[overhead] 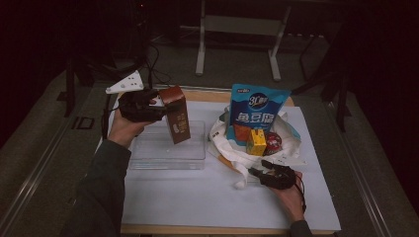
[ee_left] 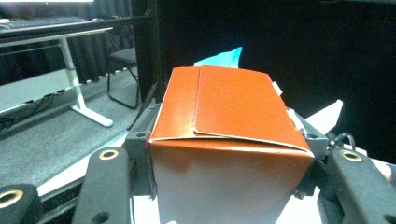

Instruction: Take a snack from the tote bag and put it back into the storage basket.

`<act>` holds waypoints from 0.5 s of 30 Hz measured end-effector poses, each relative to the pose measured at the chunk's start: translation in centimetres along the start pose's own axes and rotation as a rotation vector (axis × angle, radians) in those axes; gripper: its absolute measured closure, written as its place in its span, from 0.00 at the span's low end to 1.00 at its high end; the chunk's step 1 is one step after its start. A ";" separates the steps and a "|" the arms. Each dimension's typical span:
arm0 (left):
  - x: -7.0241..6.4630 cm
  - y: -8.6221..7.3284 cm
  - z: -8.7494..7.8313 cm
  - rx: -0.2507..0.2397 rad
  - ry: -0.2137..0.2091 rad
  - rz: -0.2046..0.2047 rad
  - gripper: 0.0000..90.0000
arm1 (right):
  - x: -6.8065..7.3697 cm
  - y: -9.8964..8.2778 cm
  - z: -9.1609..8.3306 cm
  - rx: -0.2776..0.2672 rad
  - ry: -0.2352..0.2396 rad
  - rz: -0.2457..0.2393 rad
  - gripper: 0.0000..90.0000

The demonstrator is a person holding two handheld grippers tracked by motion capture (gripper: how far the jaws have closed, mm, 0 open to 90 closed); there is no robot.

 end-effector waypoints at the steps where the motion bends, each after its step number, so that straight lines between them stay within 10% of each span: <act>1: 0.1 -0.1 -0.1 0.000 0.003 -0.002 0.47 | 0.0 0.0 -0.1 -0.007 0.006 0.011 0.47; 8: 0.5 -0.5 -1.1 0.009 0.020 -0.002 0.47 | -0.5 0.3 -0.6 -0.057 0.040 0.070 0.51; 15: 0.9 -0.9 -1.9 0.016 0.030 -0.002 0.47 | -0.8 0.6 -1.2 -0.086 -0.018 0.068 0.80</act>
Point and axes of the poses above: each handheld gripper's, and its own axes: z roughly forward along the jaws, y roughly out of its top, x roughly to its left, the point moved 4 cm from there along z, roughly forward along the jaws, and after that the axes turned 10 degrees about -x, right-handed, at the moved point
